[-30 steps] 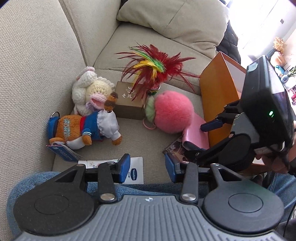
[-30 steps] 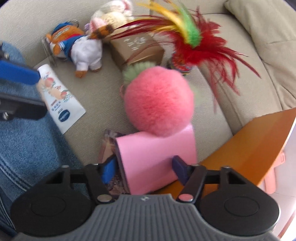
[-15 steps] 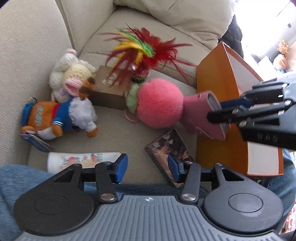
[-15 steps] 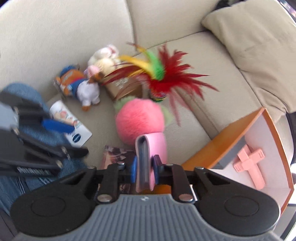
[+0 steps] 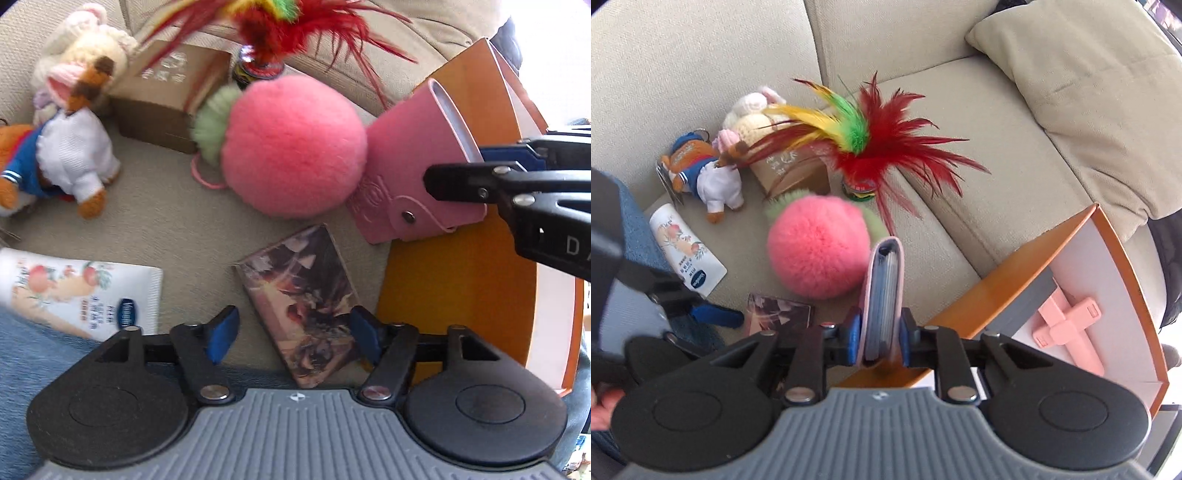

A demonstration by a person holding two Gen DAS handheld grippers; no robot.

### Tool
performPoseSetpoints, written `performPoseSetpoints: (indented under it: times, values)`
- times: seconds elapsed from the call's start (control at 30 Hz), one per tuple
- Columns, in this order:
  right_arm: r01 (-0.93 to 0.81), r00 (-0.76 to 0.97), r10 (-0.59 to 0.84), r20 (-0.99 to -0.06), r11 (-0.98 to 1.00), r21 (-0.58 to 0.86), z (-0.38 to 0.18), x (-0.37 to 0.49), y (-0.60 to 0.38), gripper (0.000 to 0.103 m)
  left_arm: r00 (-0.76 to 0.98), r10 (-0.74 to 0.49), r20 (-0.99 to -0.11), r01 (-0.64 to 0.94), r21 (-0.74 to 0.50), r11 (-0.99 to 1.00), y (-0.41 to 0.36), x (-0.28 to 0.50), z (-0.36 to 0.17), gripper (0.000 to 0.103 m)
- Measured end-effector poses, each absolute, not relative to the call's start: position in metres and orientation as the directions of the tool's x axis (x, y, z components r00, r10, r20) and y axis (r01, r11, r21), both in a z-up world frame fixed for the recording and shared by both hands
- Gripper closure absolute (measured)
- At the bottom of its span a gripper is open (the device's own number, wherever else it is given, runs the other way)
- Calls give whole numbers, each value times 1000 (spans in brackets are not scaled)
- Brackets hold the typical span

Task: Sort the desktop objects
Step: 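Close the left tool on the boxed card deck and lift it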

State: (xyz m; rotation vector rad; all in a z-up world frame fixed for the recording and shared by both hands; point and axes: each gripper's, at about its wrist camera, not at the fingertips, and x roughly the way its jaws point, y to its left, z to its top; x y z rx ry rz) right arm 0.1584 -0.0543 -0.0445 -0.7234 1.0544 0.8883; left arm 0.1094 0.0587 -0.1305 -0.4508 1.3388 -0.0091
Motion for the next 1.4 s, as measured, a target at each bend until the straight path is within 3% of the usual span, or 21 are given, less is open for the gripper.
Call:
performPoseSetpoints:
  times: [0.3, 0.5, 0.6, 0.77, 0.83, 0.93, 1.07, 1.1, 1.13, 1.2, 1.4]
  values:
    - [-882, 225, 281, -933, 466, -72, -50, 162, -56, 82, 238, -212, -948, -250, -271, 930, 43, 110, -135, 14]
    - [-880, 218, 292, -931, 472, -58, -48, 161, -59, 84, 259, -190, -947, -157, -236, 959, 48, 106, -125, 27]
    - [-871, 193, 306, -932, 491, -20, -46, 161, -62, 85, 280, -100, -955, -121, -139, 983, 58, 103, -114, 28]
    - [-858, 112, 357, -927, 506, 91, -42, 156, -66, 85, 261, -54, -964, -25, -63, 998, 79, 95, -97, 29]
    - [-866, 99, 366, -926, 489, 101, -42, 147, -63, 85, 237, -41, -971, 22, -37, 999, 83, 90, -92, 64]
    - [-875, 76, 370, -926, 471, 116, -46, 137, -56, 85, 196, -86, -977, 55, -77, 996, 92, 84, -89, 64]
    - [-877, 71, 372, -925, 466, 120, -52, 128, -52, 85, 156, -61, -986, 38, -55, 998, 95, 81, -91, 63]
    - [-876, 73, 374, -924, 468, 120, -51, 127, -52, 85, 153, -72, -986, 10, -72, 997, 99, 80, -92, 49]
    - [-874, 76, 376, -923, 471, 120, -51, 125, -53, 85, 148, -83, -985, -16, -86, 996, 101, 78, -93, 44]
    - [-873, 76, 375, -924, 473, 120, -51, 124, -54, 85, 148, -89, -985, -43, -96, 994, 105, 79, -93, 43]
    - [-868, 76, 377, -923, 480, 124, -53, 125, -55, 85, 74, -156, -985, -39, -159, 986, 95, 85, -105, 29]
